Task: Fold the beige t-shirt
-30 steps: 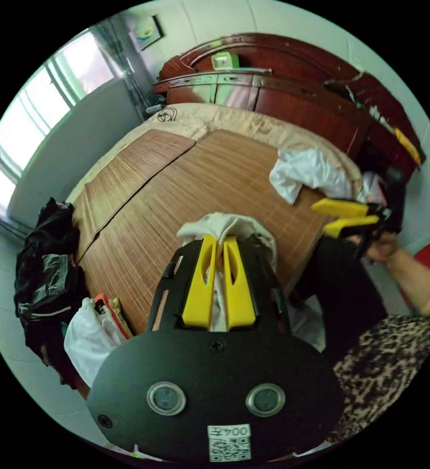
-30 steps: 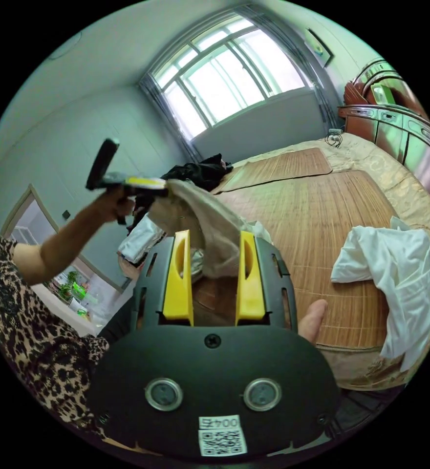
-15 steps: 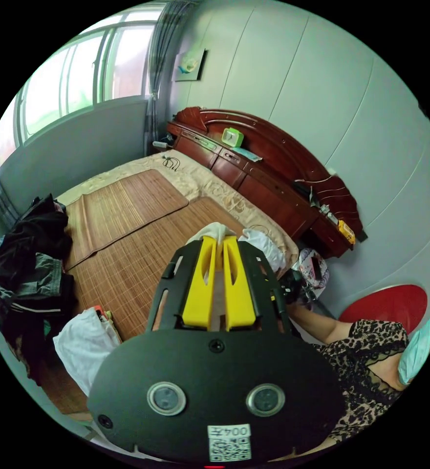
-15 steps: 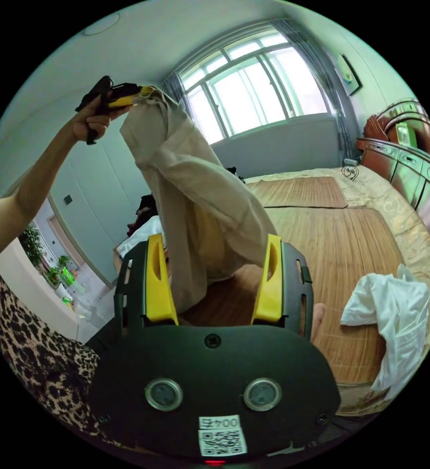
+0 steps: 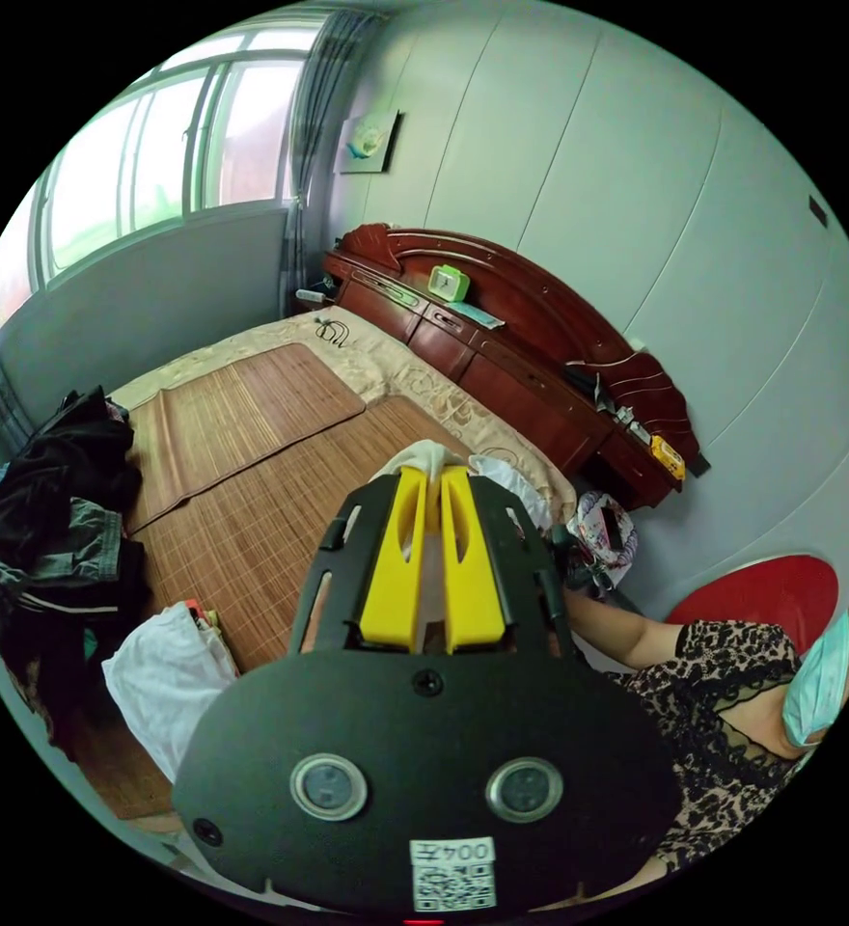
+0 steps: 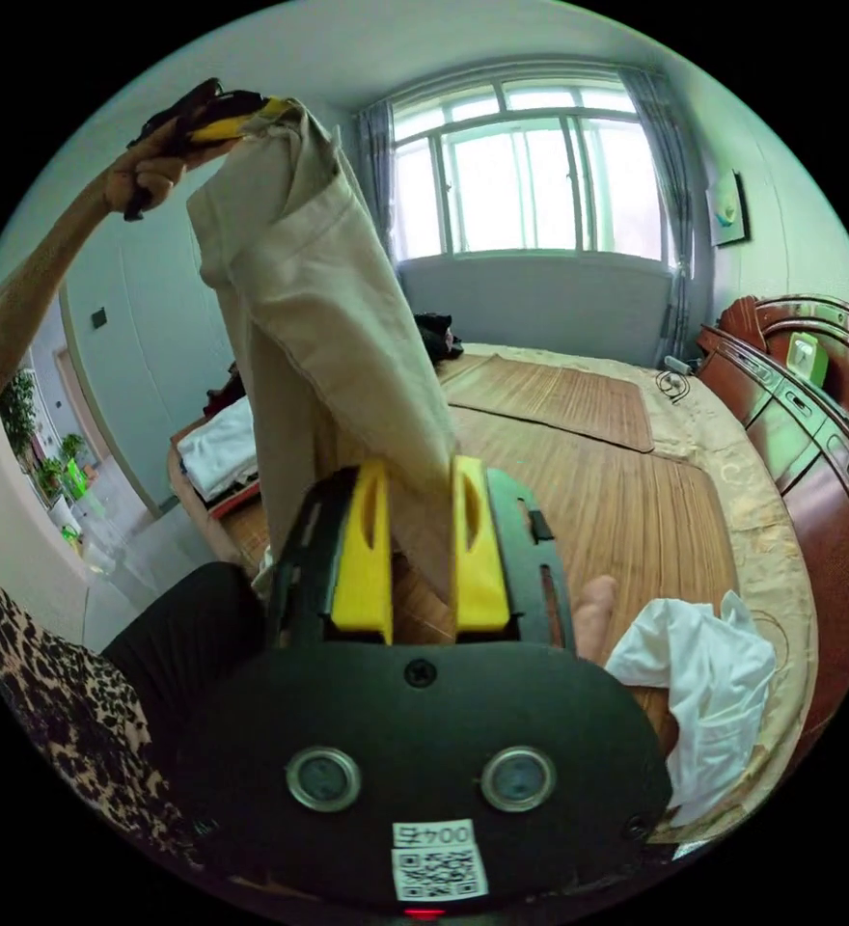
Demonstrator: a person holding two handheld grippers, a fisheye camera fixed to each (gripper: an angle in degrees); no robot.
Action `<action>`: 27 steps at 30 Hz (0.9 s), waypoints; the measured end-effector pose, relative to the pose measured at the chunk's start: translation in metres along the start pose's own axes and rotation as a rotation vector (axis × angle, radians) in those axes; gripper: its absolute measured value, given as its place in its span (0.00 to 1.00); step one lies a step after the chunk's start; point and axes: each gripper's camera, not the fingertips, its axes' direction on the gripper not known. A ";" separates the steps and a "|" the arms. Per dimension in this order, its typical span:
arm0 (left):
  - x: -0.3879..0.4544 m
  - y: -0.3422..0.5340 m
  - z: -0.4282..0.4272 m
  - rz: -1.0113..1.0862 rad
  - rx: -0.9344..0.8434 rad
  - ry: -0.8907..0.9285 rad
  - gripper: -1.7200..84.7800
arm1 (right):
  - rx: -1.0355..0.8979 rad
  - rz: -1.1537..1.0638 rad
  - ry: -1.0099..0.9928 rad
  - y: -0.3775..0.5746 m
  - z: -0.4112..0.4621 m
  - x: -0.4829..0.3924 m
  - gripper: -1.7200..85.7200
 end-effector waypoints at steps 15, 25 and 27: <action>-0.175 0.146 0.114 -0.218 -0.217 0.212 0.08 | -0.160 0.264 -0.097 -0.015 -0.047 0.125 0.02; -0.174 0.284 0.229 -0.101 -0.298 0.046 0.18 | -0.211 0.398 -0.074 0.083 -0.018 0.135 0.10; -0.151 0.305 0.239 -0.008 -0.326 -0.029 0.18 | -0.157 0.428 -0.065 0.096 -0.034 0.137 0.13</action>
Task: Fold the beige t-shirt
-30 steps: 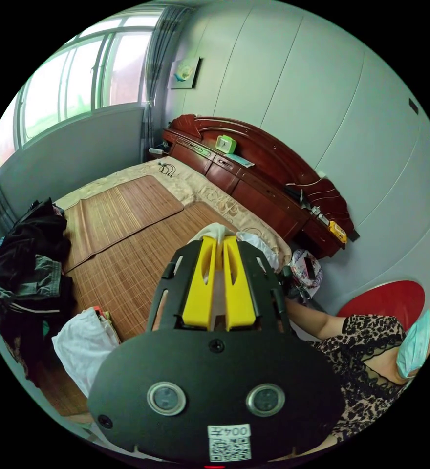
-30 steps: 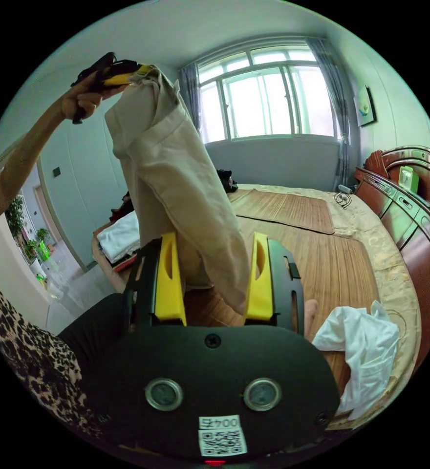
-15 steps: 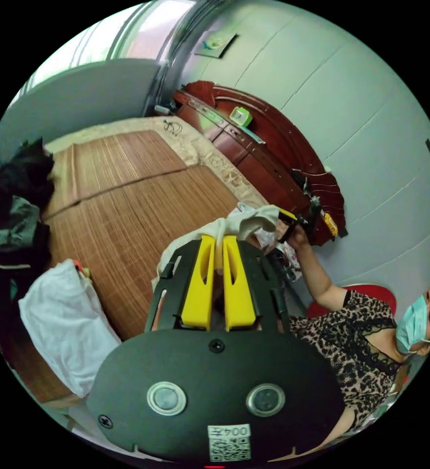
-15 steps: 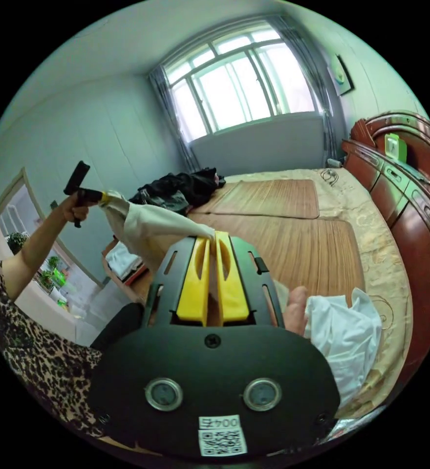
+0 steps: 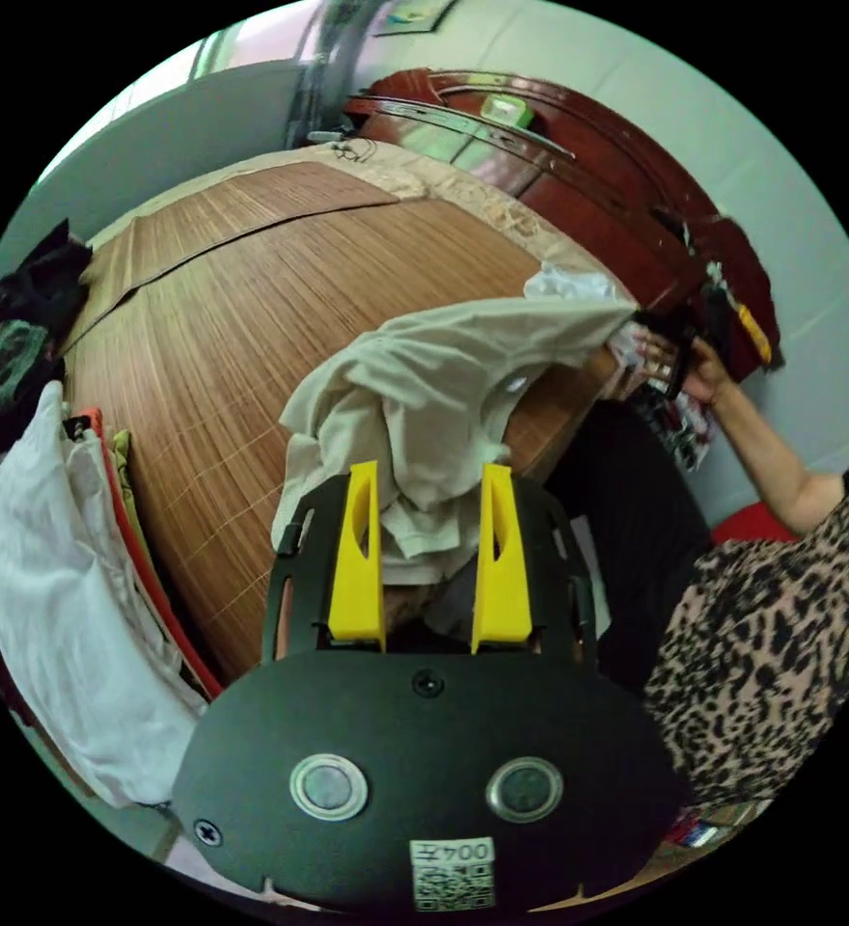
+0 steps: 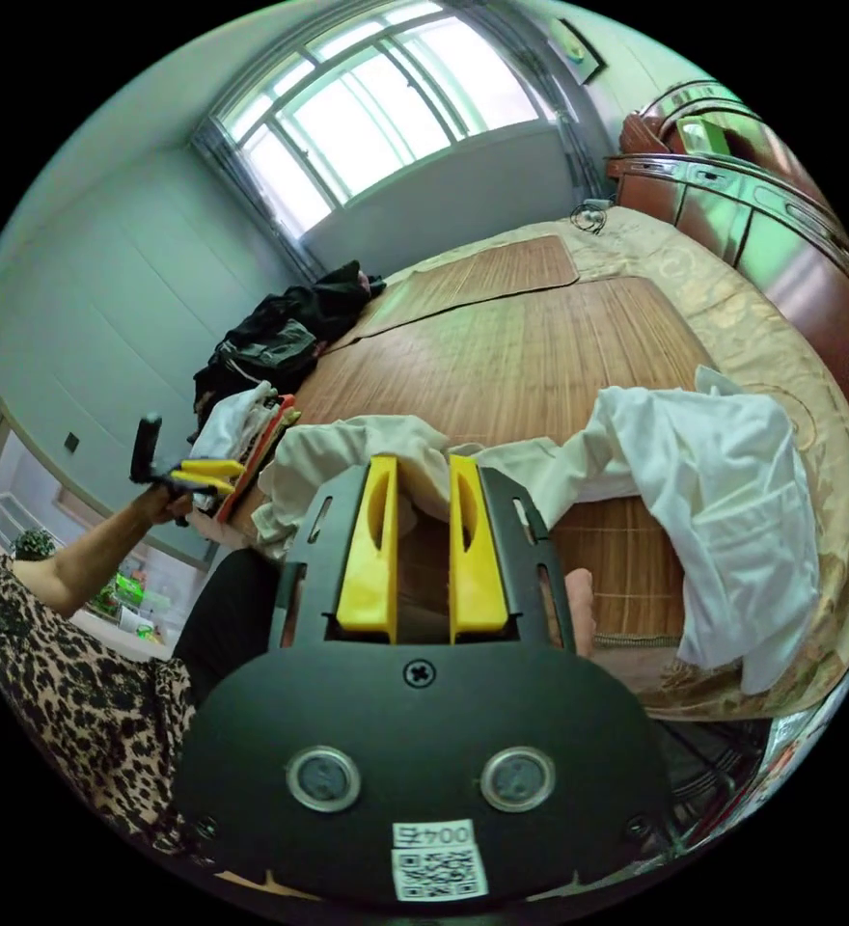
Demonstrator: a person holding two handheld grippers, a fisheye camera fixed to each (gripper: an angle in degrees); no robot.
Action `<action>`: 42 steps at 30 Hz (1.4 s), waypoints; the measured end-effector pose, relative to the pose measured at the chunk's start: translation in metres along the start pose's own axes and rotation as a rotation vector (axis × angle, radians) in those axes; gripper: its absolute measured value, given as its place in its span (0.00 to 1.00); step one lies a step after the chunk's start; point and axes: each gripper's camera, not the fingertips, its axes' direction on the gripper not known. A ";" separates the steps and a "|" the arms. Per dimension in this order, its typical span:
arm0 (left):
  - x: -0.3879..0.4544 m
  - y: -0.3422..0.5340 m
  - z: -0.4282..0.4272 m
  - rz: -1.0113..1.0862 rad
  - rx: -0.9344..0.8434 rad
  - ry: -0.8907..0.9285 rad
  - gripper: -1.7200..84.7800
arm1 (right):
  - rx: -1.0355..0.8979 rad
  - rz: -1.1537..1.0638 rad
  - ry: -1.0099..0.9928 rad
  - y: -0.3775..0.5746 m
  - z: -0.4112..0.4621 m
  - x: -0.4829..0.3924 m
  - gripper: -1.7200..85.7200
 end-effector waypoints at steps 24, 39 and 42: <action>0.009 0.158 0.019 -0.385 0.218 -0.018 0.18 | 0.012 -0.452 -0.132 -0.009 0.126 -0.231 0.29; -0.004 0.209 0.027 -0.411 0.227 0.024 0.18 | -0.151 -0.356 0.226 -0.010 0.233 -0.274 0.04; -0.003 0.210 0.028 -0.406 0.244 0.044 0.18 | -0.074 -0.295 0.182 -0.038 0.210 -0.264 0.02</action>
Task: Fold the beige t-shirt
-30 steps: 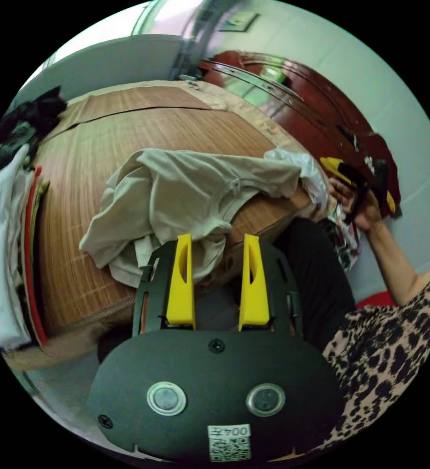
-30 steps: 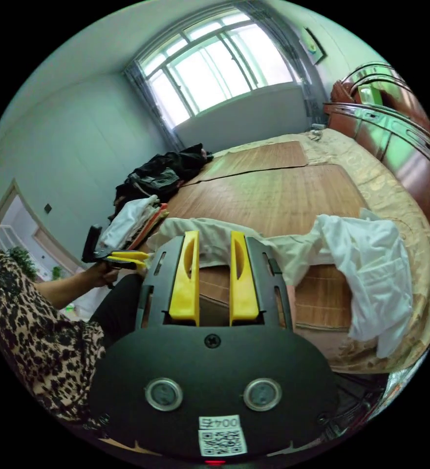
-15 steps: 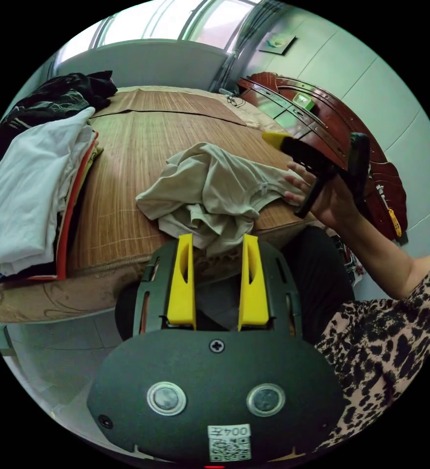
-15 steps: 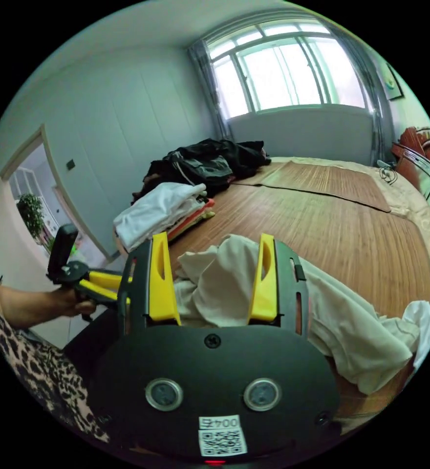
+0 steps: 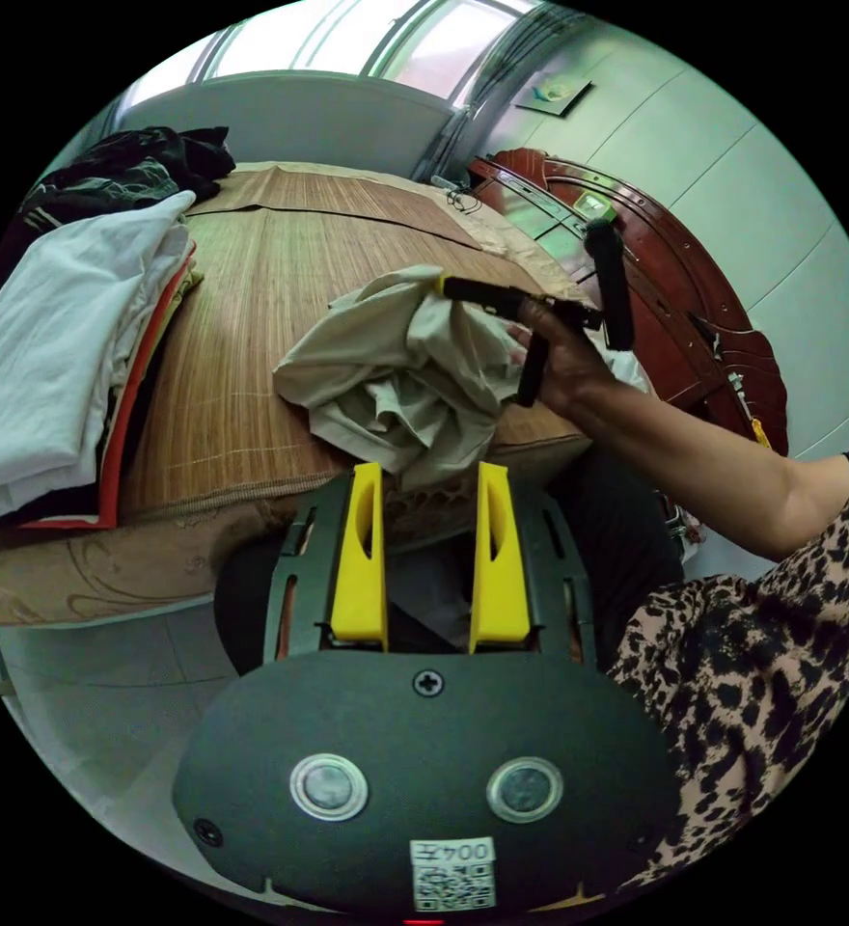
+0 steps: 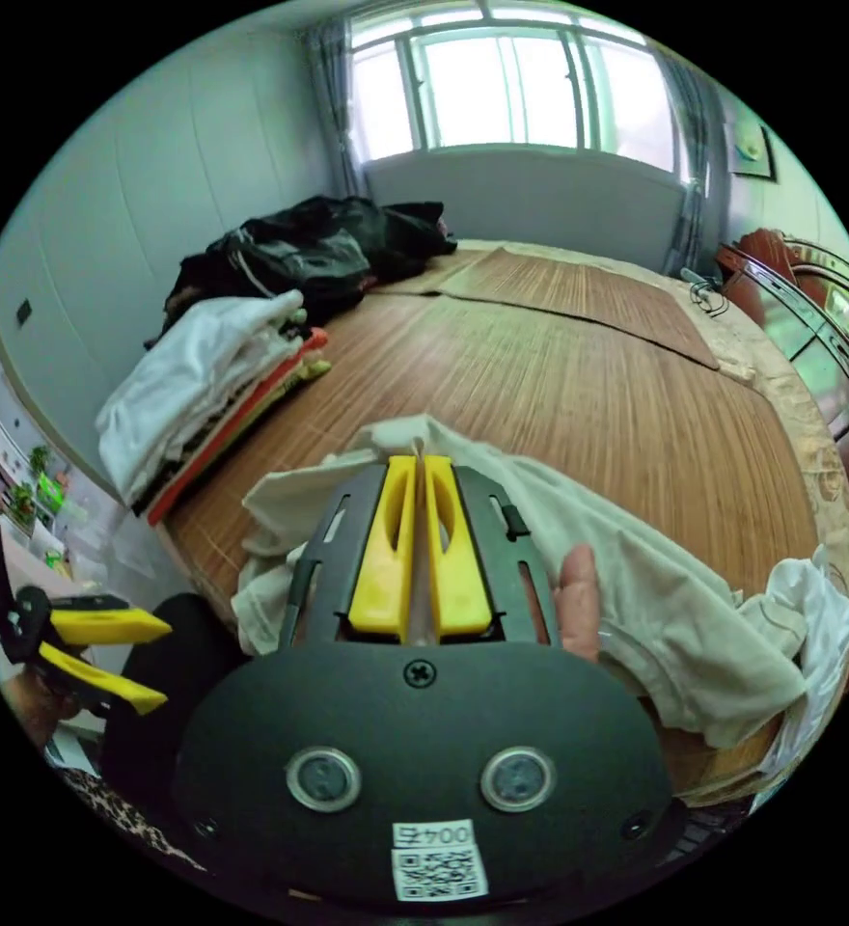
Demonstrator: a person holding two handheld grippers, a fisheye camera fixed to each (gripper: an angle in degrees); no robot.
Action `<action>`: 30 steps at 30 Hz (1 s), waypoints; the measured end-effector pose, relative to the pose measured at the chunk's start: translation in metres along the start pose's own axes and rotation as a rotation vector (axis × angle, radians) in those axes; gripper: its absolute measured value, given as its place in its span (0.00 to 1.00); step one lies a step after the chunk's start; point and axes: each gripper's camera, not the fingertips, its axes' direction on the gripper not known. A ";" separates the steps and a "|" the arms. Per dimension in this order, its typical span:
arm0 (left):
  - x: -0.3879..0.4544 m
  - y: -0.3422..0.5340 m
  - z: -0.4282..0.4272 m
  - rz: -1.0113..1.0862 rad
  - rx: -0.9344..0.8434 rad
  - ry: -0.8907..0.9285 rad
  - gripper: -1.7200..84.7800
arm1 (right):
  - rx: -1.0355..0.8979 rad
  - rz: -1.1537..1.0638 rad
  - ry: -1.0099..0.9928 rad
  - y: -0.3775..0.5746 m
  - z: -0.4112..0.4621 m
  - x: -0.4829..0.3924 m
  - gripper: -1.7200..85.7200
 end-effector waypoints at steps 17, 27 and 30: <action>0.139 -0.081 0.095 0.275 0.058 0.147 0.27 | 0.112 0.024 -0.195 -0.119 -0.231 0.069 0.01; 0.164 -0.130 0.124 0.092 0.183 0.080 0.34 | 0.231 0.046 -0.314 -0.167 -0.351 0.051 0.01; 0.145 -0.143 0.109 -0.008 0.257 0.078 0.29 | 0.261 0.049 -0.341 -0.173 -0.373 0.048 0.01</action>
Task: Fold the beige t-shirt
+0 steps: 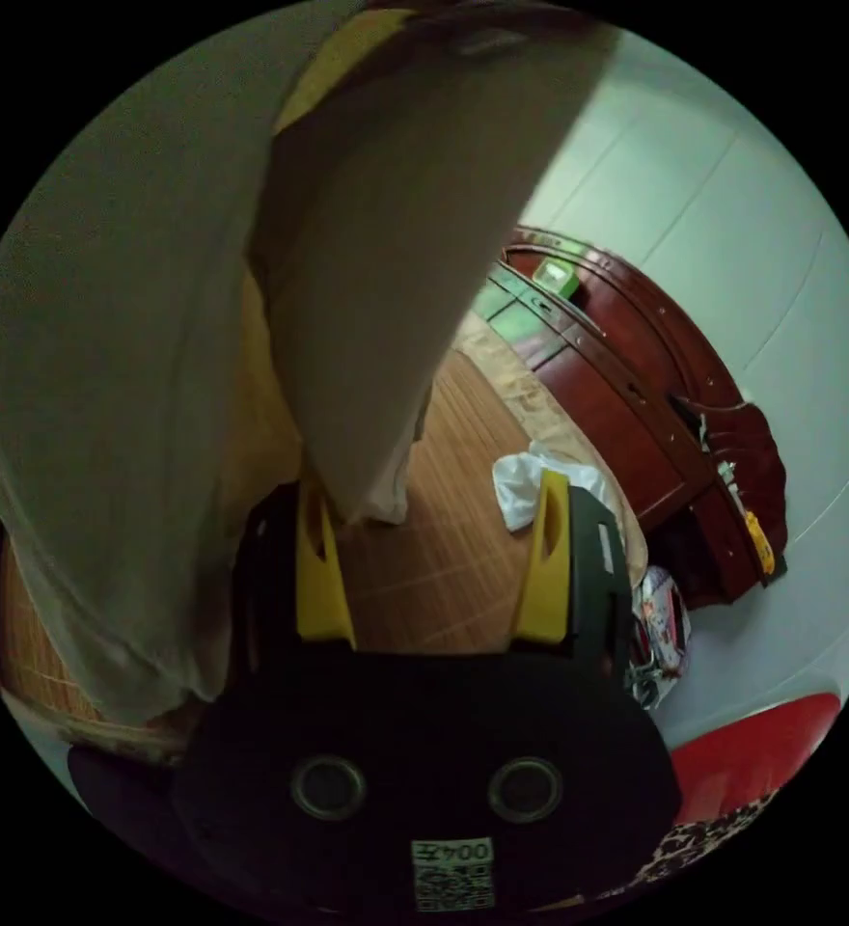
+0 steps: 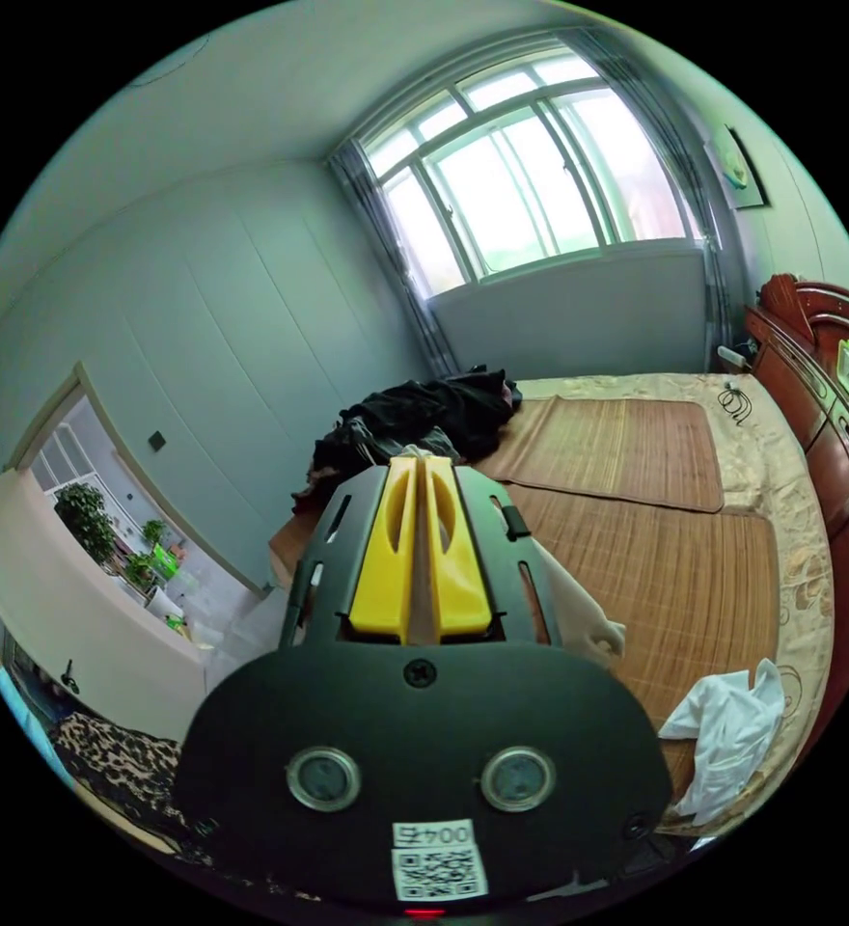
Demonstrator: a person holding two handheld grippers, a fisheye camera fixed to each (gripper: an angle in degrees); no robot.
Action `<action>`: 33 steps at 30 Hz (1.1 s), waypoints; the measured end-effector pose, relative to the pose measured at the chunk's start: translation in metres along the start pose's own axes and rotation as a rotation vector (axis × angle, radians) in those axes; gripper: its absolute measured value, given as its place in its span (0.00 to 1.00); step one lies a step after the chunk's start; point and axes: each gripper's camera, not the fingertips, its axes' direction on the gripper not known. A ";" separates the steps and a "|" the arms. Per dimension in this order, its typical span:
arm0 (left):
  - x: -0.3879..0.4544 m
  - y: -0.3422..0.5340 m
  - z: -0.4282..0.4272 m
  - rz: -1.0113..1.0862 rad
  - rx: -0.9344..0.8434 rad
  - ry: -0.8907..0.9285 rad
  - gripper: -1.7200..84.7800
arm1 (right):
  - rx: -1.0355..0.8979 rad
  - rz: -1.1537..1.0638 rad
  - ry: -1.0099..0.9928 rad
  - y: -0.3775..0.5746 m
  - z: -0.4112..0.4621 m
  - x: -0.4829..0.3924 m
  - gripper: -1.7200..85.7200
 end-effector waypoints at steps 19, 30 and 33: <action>0.029 -0.096 -0.204 0.636 -0.241 -0.360 0.04 | 0.038 0.195 0.280 0.086 -0.059 0.134 0.01; -0.086 0.021 -0.019 0.327 -0.616 -0.358 0.07 | -0.444 0.378 0.475 0.258 0.126 0.221 0.02; -0.075 0.028 -0.030 0.323 -0.482 -0.428 0.06 | -0.470 0.323 0.503 0.251 0.147 0.217 0.02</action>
